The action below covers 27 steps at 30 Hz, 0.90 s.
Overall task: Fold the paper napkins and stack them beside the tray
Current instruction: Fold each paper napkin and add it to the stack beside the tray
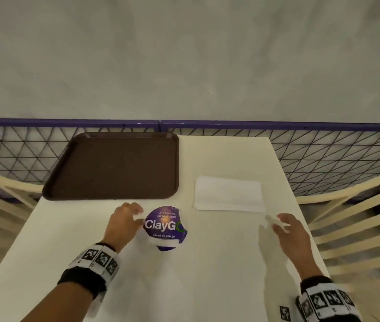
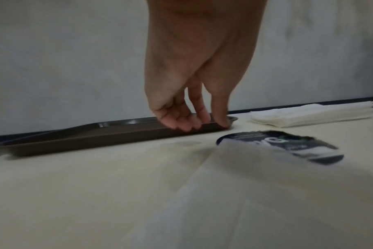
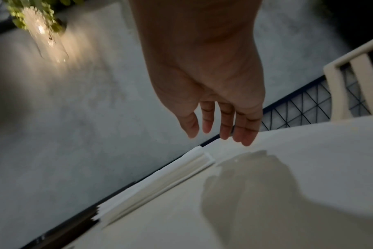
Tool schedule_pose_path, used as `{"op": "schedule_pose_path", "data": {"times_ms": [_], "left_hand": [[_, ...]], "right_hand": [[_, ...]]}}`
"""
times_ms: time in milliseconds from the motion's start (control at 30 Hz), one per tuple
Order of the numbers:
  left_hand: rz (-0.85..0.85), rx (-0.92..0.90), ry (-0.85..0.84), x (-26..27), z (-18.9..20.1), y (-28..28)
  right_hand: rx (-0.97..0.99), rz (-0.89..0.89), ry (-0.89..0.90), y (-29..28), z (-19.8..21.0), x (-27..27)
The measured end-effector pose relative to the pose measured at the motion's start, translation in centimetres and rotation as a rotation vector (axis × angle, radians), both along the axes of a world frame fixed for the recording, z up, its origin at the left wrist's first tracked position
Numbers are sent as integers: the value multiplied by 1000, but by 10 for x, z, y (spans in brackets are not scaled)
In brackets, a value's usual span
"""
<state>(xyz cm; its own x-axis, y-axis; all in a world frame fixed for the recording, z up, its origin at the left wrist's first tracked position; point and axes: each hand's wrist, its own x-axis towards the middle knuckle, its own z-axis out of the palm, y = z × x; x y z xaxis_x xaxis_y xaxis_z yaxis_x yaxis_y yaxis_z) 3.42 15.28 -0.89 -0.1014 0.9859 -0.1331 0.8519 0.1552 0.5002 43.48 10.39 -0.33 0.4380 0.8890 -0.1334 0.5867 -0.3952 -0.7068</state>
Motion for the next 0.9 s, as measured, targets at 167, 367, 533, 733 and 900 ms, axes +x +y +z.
{"op": "schedule_pose_path", "data": {"times_ms": [167, 367, 533, 733, 900], "left_hand": [[-35, -335, 256, -17, -11, -33], [-131, -313, 195, -6, 0, -41], [-325, -121, -222, -2, 15, -60], [-460, 44, -368, 6, 40, -83], [-289, -5, -423, -10, 39, -94]], "right_hand": [[-58, 36, 108, -71, -4, -46], [-59, 262, 153, -112, -5, -107], [-14, 520, -9, -105, 21, -159], [92, 596, 11, -82, 51, -213], [174, 458, 151, -73, 77, -212]]}}
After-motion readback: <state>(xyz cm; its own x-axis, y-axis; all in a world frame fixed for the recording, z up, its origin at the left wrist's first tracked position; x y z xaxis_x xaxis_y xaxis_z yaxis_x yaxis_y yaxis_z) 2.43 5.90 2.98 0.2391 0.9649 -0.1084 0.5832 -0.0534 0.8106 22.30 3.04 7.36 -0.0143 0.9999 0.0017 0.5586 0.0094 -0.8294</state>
